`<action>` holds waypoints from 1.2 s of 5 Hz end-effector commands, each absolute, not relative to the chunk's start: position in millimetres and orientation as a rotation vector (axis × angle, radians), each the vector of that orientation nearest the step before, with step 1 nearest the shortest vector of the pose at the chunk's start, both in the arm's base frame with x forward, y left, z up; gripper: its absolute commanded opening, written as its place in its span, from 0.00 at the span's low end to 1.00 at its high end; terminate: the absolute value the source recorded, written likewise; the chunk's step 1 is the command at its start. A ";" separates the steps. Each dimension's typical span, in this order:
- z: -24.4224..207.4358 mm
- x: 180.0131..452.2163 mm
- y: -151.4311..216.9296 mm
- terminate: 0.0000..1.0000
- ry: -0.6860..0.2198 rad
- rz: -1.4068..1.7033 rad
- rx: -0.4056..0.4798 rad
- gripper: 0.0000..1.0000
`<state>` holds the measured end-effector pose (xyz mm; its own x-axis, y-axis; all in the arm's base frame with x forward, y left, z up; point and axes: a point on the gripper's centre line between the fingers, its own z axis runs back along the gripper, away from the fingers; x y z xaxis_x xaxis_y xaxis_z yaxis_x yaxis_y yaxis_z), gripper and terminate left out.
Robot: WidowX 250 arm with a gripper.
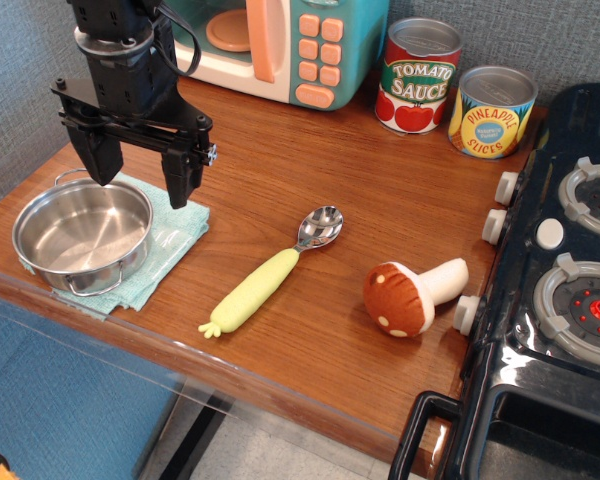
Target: Put the mushroom shape in the silver pot.
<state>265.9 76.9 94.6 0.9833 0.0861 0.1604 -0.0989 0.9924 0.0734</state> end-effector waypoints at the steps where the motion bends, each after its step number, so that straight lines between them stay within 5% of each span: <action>1: 94.6 265.9 76.9 0.00 -0.158 0.093 0.081 1.00; 4: 86.4 304.1 -64.1 0.00 -0.185 -0.298 0.046 1.00; 6: 69.8 300.6 -103.4 0.00 -0.160 -0.401 0.018 1.00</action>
